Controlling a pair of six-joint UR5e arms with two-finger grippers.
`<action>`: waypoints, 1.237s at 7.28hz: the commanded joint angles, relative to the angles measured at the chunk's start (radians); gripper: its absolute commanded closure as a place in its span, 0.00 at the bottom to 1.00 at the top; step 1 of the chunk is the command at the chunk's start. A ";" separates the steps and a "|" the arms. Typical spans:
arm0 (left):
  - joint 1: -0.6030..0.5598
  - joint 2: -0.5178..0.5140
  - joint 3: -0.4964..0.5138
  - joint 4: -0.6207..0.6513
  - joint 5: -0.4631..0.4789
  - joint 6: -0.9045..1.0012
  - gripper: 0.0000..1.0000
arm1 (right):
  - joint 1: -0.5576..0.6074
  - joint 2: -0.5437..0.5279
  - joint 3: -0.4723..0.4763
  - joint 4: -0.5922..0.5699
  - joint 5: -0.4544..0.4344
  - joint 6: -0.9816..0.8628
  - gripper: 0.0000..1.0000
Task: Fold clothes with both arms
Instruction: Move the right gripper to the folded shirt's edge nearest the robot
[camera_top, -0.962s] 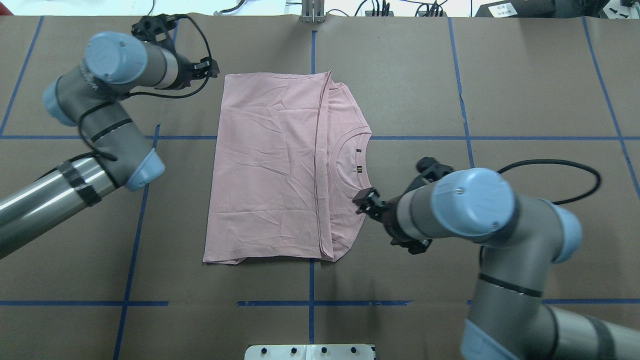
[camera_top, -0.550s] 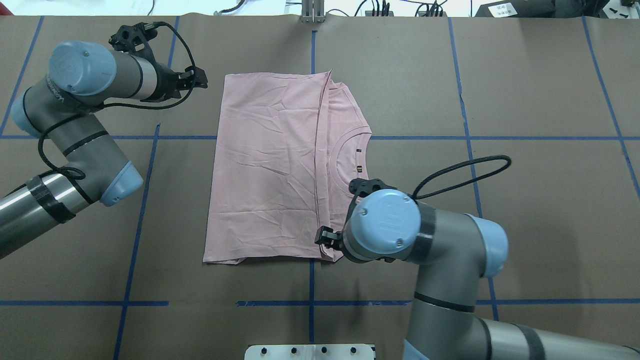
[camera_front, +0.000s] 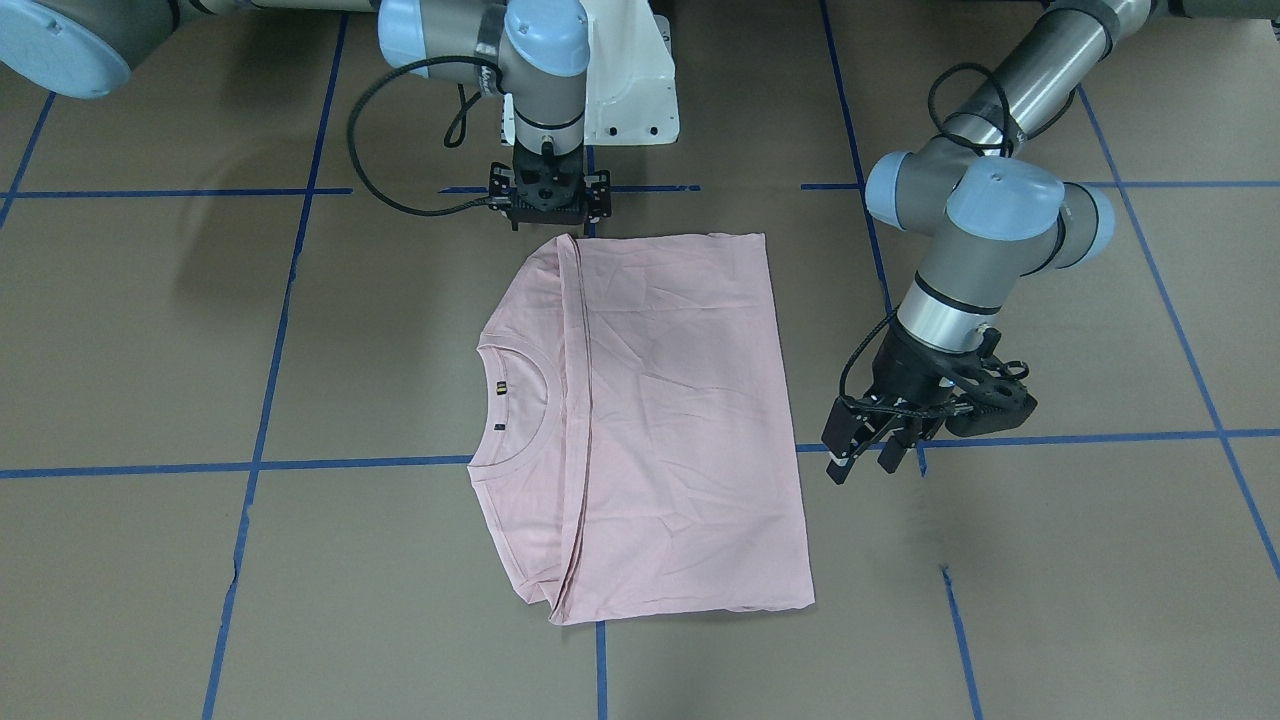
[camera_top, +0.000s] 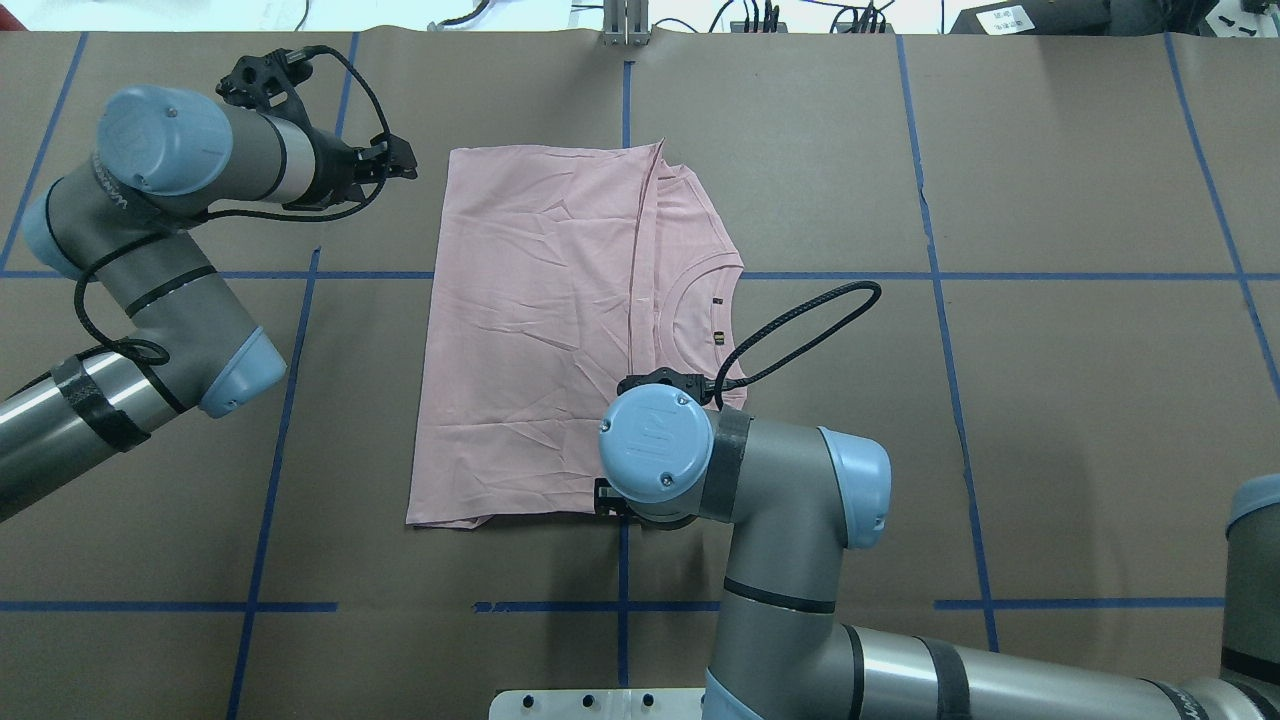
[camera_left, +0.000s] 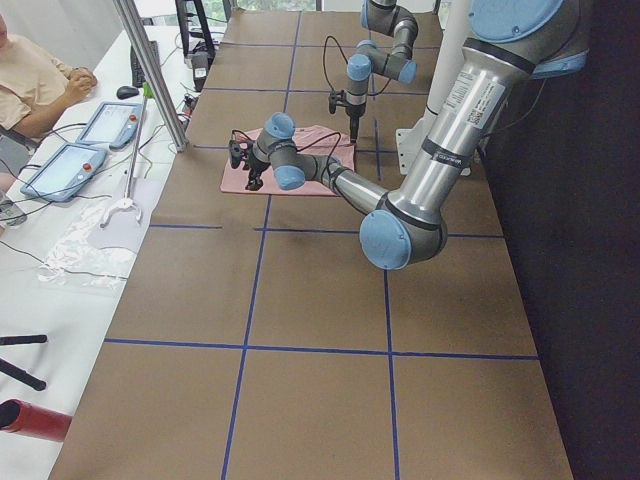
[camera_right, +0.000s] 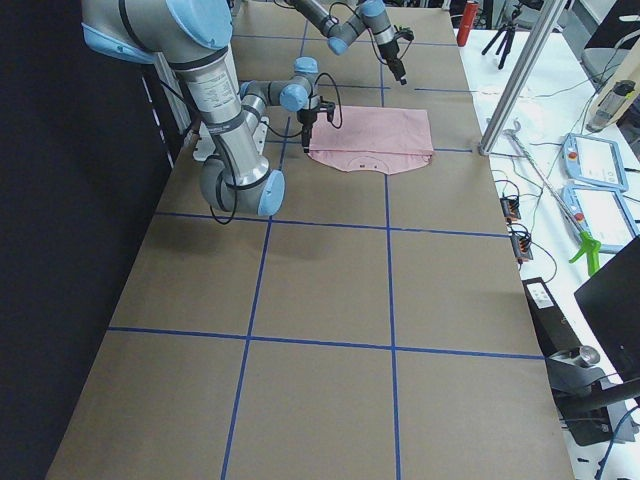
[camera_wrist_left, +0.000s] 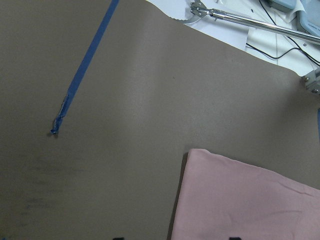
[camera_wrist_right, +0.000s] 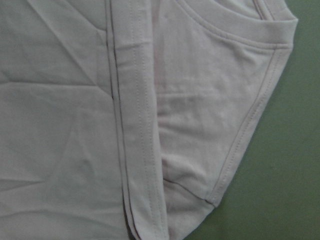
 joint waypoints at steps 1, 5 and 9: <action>0.005 0.000 0.008 0.000 0.000 -0.004 0.24 | -0.002 0.026 -0.053 -0.011 -0.001 -0.040 0.00; 0.010 -0.001 0.002 0.000 -0.002 -0.002 0.24 | 0.001 0.034 -0.067 -0.084 -0.005 -0.094 0.00; 0.010 -0.001 -0.001 0.000 -0.002 -0.002 0.24 | 0.047 -0.172 0.191 -0.255 -0.002 -0.192 0.00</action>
